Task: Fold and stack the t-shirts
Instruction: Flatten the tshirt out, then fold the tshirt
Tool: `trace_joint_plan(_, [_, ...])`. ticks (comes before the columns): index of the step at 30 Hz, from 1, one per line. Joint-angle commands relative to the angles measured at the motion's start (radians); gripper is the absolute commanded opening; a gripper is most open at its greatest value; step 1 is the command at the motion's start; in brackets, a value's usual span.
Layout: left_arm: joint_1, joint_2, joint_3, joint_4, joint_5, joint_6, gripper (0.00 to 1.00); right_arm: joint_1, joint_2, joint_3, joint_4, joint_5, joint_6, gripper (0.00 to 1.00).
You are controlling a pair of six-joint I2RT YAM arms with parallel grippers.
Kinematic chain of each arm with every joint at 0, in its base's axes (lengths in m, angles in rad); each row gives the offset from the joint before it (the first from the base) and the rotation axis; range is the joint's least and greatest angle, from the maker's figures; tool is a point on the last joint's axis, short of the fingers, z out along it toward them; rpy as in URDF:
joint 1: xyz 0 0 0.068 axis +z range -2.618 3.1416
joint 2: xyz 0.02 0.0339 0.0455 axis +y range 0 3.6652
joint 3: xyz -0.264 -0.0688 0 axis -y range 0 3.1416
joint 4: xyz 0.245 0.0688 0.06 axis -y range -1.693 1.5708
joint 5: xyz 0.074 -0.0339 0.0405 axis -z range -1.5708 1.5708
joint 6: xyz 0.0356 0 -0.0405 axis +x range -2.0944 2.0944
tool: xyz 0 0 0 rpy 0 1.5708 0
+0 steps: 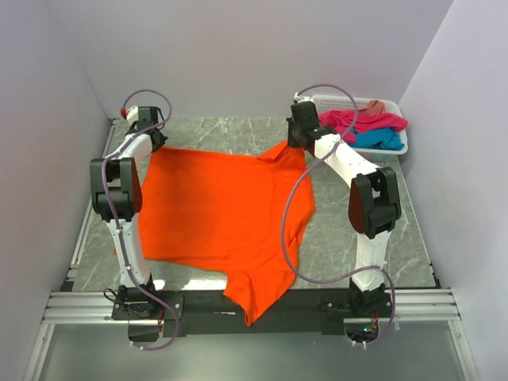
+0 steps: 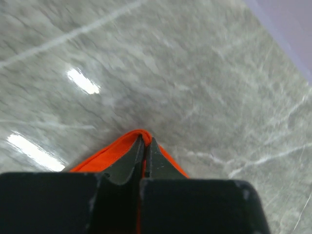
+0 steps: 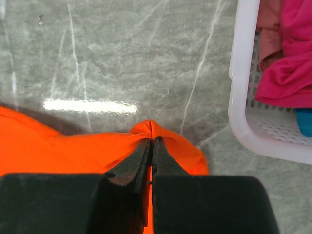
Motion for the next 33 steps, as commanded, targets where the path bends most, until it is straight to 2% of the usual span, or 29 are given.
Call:
trace_joint_plan(1, [0.042, -0.043, 0.069, 0.028, -0.016, 0.031, 0.01, -0.004, 0.019, 0.107, -0.015, -0.023, 0.017, 0.0])
trace_joint_plan(9, [0.071, 0.092, 0.219, 0.023, 0.018, 0.094, 0.01, 0.0, 0.179, 0.264, -0.007, -0.132, 0.003, 0.0])
trace_joint_plan(11, [0.073, 0.117, 0.268, -0.019, 0.021, 0.097, 0.0, 0.005, 0.199, 0.307, -0.038, -0.105, 0.013, 0.0])
trace_joint_plan(14, [0.076, 0.117, 0.244, -0.037, 0.007, 0.096, 0.0, 0.009, 0.182, 0.298, -0.076, -0.084, 0.026, 0.0])
trace_joint_plan(20, [0.079, -0.005, 0.102, -0.032, -0.032, 0.071, 0.0, 0.052, 0.008, 0.094, -0.096, -0.084, 0.043, 0.0])
trace_joint_plan(25, [0.081, -0.124, -0.026, -0.078, -0.031, -0.011, 0.0, 0.115, -0.167, -0.13, -0.129, -0.017, 0.099, 0.0])
trace_joint_plan(29, [0.088, -0.216, -0.142, -0.098, -0.066, -0.041, 0.0, 0.181, -0.287, -0.227, -0.184, 0.069, 0.179, 0.0])
trace_joint_plan(33, [0.11, -0.251, -0.155, -0.193, -0.121, -0.073, 0.01, 0.238, -0.35, -0.307, -0.205, 0.08, 0.25, 0.0])
